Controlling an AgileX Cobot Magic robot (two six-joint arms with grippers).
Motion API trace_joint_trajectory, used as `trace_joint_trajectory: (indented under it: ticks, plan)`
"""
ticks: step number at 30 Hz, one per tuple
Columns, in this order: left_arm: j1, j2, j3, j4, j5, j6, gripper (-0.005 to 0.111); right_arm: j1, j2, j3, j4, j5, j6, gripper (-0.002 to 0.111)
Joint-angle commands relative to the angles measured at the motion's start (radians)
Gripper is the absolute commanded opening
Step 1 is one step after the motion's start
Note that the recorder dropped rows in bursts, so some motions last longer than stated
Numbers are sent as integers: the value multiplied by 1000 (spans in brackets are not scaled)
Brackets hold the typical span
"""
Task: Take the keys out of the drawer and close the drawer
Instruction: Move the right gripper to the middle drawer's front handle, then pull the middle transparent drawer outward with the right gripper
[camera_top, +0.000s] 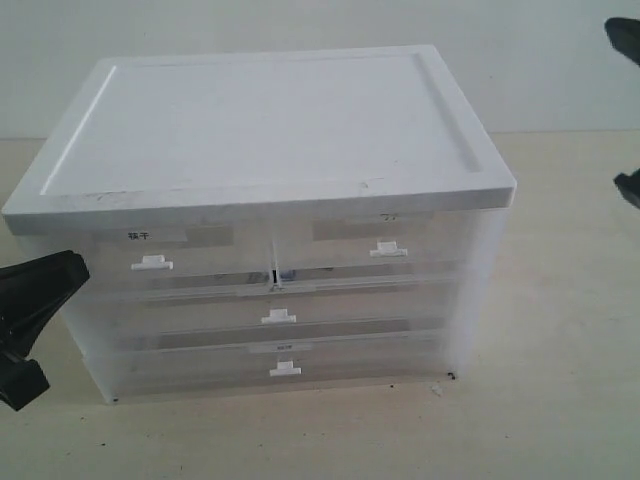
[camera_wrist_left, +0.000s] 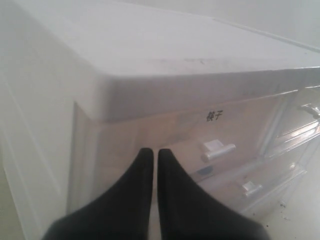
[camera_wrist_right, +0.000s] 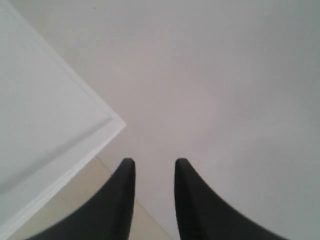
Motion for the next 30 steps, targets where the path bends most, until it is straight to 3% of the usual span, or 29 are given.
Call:
trace_joint_trajectory:
  ticks: [1,6,14,19,22,30]
  plan:
    - [0,7,-1,-30,-16,7,5,107,89,-62,301,242,-200,24]
    - [0,7,-1,-30,-11,16,5,282,151,-153,671,224,-597,24]
    - [0,7,-1,-30,-6,23,5,664,169,-185,725,257,-783,24]
    - [0,7,-1,-30,-6,18,5,883,314,-185,739,519,-914,24]
    - [0,7,-1,-15,-6,18,5,939,440,-185,655,600,-899,24]
    - [0,7,-1,-15,-6,11,5,940,726,-185,410,540,-614,24]
